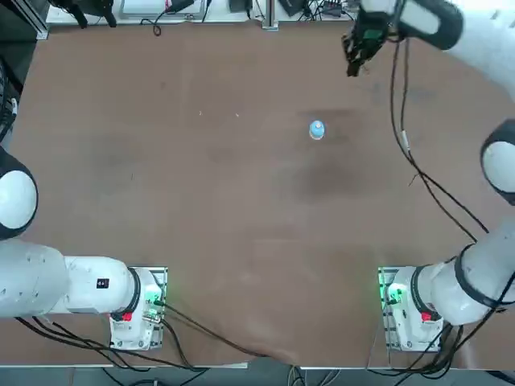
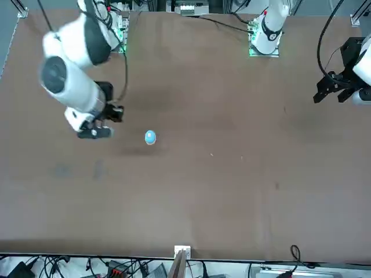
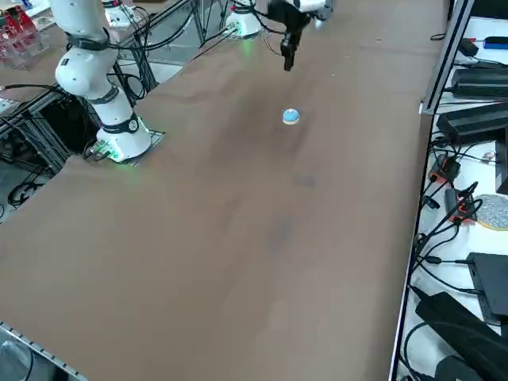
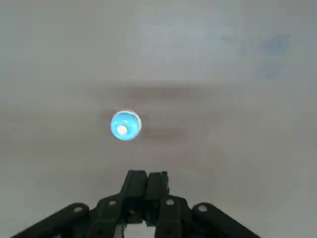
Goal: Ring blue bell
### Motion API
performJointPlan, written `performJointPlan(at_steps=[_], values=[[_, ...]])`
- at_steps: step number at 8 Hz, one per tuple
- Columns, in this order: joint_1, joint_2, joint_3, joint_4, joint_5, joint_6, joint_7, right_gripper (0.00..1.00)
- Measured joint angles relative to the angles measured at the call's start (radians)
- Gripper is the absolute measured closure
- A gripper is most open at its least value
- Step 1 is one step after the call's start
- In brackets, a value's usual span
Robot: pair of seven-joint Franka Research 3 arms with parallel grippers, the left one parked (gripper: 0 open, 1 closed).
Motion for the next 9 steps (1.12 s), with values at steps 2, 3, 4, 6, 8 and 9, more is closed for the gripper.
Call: performJointPlan(at_steps=[2,3,4,6,8,9], values=[[0.052,0.057,0.0,-0.017,-0.003,0.089,0.06,0.99],[0.078,0.075,0.0,-0.034,-0.004,0.131,0.088,0.99],[0.097,0.09,0.0,-0.053,-0.004,0.175,0.108,0.99],[0.113,0.105,0.0,-0.105,-0.005,0.273,0.117,0.99],[0.121,0.107,0.0,-0.175,-0.005,0.38,0.126,0.99],[0.125,0.109,0.0,-0.213,-0.005,0.437,0.129,0.99]])
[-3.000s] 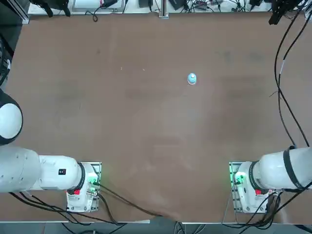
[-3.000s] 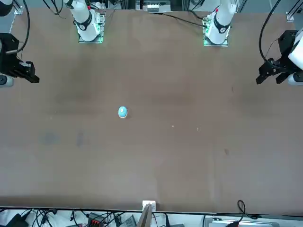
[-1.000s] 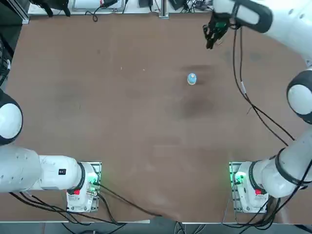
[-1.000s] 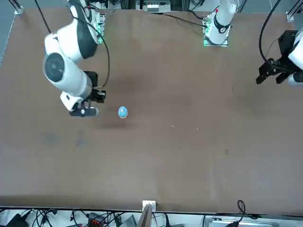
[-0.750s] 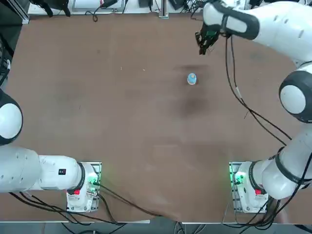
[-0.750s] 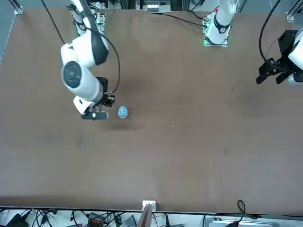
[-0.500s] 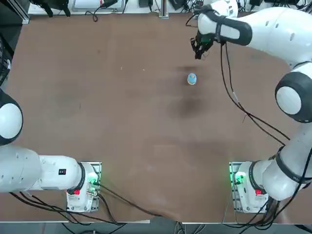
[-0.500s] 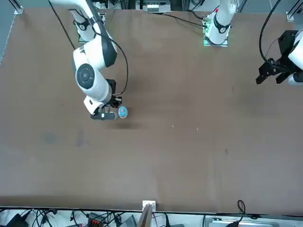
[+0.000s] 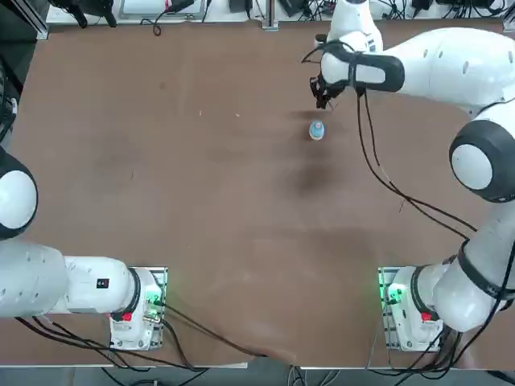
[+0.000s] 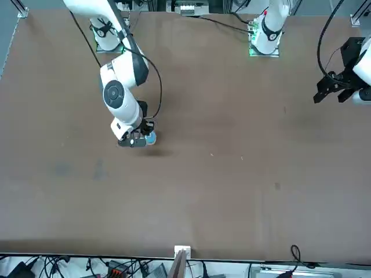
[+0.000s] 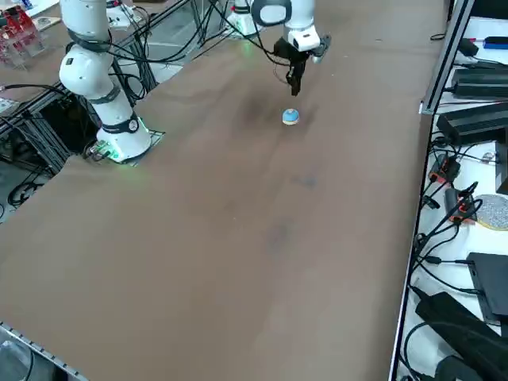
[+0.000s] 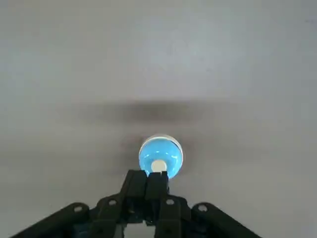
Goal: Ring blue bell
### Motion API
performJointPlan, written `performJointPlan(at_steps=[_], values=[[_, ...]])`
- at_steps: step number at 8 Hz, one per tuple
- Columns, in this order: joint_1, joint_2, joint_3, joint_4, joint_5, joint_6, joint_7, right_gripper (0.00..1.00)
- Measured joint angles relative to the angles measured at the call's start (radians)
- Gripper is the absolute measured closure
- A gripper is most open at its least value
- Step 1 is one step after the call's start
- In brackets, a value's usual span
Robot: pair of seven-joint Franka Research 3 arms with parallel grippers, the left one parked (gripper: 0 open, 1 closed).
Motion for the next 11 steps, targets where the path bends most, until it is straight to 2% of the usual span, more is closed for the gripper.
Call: performJointPlan(at_steps=[2,8,11], values=[[0.012,0.019,0.0,-0.047,0.0,0.075,0.006,0.99],[0.016,0.041,-0.003,-0.058,0.0,0.099,0.011,0.99],[0.017,0.045,-0.004,-0.089,0.0,0.156,0.011,0.99]])
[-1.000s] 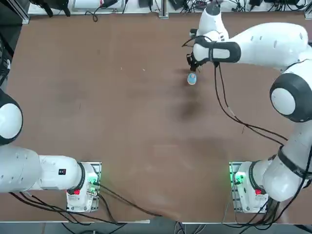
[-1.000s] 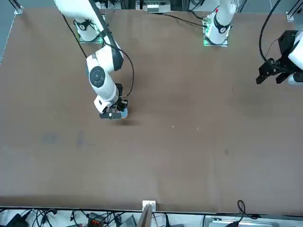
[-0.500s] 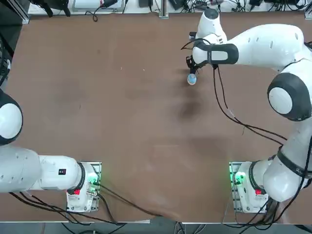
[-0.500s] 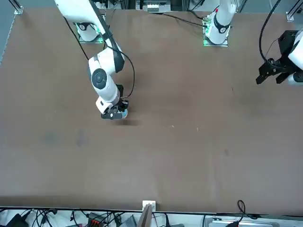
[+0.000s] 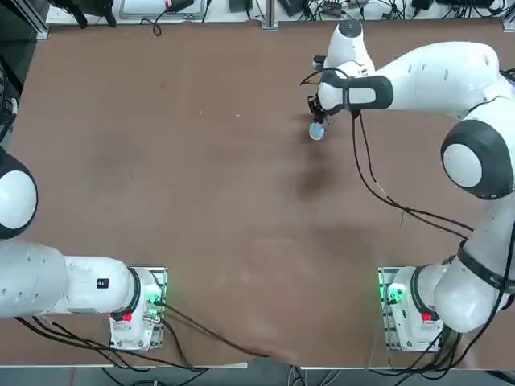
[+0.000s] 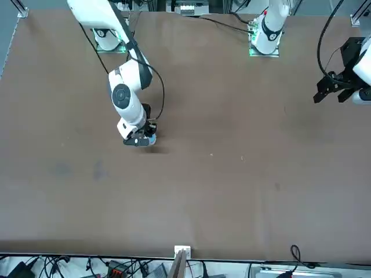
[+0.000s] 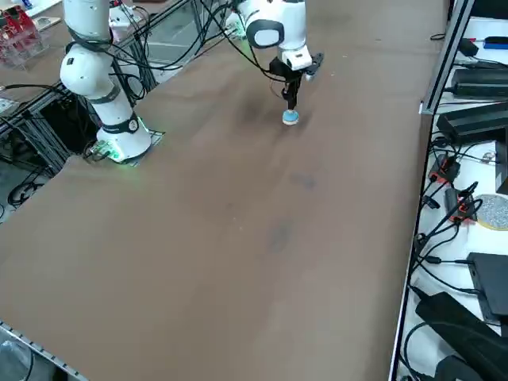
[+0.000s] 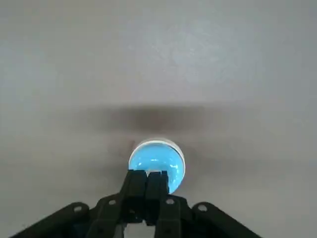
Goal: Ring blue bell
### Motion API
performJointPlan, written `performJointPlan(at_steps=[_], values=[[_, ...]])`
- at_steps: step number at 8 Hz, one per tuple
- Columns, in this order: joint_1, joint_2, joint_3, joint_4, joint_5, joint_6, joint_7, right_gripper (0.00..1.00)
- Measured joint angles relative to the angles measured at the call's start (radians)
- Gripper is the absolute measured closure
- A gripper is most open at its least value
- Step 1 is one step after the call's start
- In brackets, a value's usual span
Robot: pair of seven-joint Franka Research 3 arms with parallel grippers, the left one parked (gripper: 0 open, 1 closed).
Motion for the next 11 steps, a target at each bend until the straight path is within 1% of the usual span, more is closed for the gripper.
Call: performJointPlan(at_steps=[9,11], values=[[0.0,0.005,-0.001,-0.012,0.0,0.007,0.0,0.99],[0.001,0.016,-0.001,-0.017,0.0,0.019,0.002,0.99]])
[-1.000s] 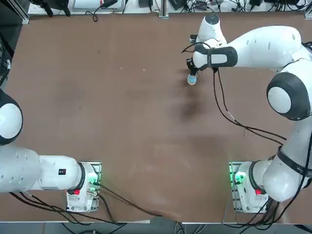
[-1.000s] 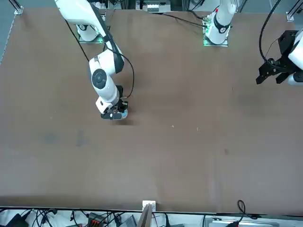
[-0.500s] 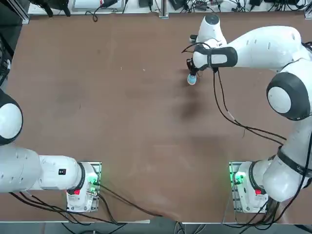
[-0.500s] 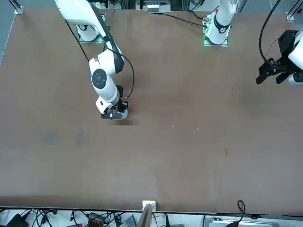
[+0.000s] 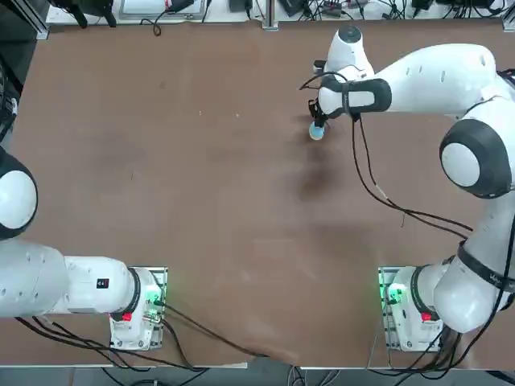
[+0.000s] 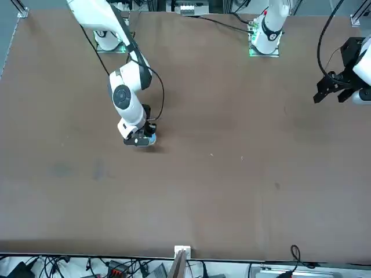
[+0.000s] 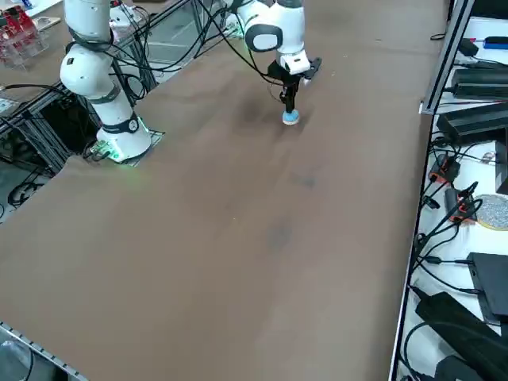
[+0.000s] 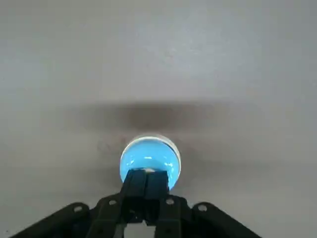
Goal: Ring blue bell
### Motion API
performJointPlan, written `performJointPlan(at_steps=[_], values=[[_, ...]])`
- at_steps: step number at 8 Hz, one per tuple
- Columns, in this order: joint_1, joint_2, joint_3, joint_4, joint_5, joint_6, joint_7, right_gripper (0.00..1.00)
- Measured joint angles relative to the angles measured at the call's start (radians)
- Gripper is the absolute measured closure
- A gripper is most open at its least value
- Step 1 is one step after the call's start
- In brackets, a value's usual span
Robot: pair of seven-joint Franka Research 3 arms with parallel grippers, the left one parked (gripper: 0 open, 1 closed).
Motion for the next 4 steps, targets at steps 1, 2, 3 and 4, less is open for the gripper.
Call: performJointPlan(at_steps=[1,2,3,4], values=[[0.002,0.004,-0.001,0.0,-0.001,0.022,0.001,0.99],[0.009,0.004,-0.003,-0.003,-0.001,0.035,0.008,0.99],[0.014,0.004,-0.006,-0.005,-0.004,0.041,0.013,0.99],[0.016,0.003,-0.008,-0.006,-0.004,0.043,0.014,0.99]])
